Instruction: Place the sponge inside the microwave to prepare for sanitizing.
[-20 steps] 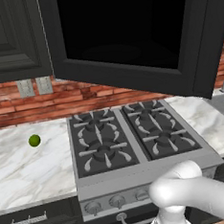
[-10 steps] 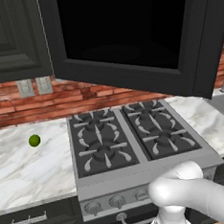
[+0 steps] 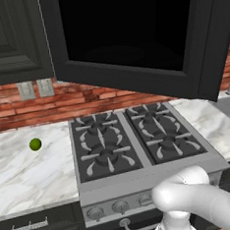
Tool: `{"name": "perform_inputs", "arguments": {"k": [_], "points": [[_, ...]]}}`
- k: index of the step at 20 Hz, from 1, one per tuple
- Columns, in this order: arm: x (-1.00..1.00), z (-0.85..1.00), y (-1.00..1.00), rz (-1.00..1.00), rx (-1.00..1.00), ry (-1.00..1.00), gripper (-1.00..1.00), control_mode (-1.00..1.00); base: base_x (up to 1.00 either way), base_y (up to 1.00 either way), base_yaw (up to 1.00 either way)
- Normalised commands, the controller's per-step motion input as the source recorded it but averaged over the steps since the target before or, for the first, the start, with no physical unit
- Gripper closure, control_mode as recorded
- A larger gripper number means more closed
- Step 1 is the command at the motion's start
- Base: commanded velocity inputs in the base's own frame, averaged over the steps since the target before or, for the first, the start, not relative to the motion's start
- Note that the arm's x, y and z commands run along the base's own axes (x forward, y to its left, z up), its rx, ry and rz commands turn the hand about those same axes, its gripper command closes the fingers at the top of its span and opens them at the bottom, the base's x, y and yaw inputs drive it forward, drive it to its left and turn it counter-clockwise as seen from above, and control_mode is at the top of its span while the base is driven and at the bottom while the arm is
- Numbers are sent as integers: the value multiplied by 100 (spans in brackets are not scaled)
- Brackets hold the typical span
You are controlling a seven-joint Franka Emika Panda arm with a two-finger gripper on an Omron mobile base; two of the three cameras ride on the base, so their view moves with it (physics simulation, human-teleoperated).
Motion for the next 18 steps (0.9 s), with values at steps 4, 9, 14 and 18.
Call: {"name": "perform_inputs", "arguments": {"k": [4,9,14,18], "points": [[0,0,29,13,0,-1,-100,-100,0,0,0],[0,0,41,13,0,0,-100,-100,0,0,0],[0,0,33,13,0,-1,-100,-100,0,0,0],[0,0,26,8,0,0,-100,-100,0,0,0]]}}
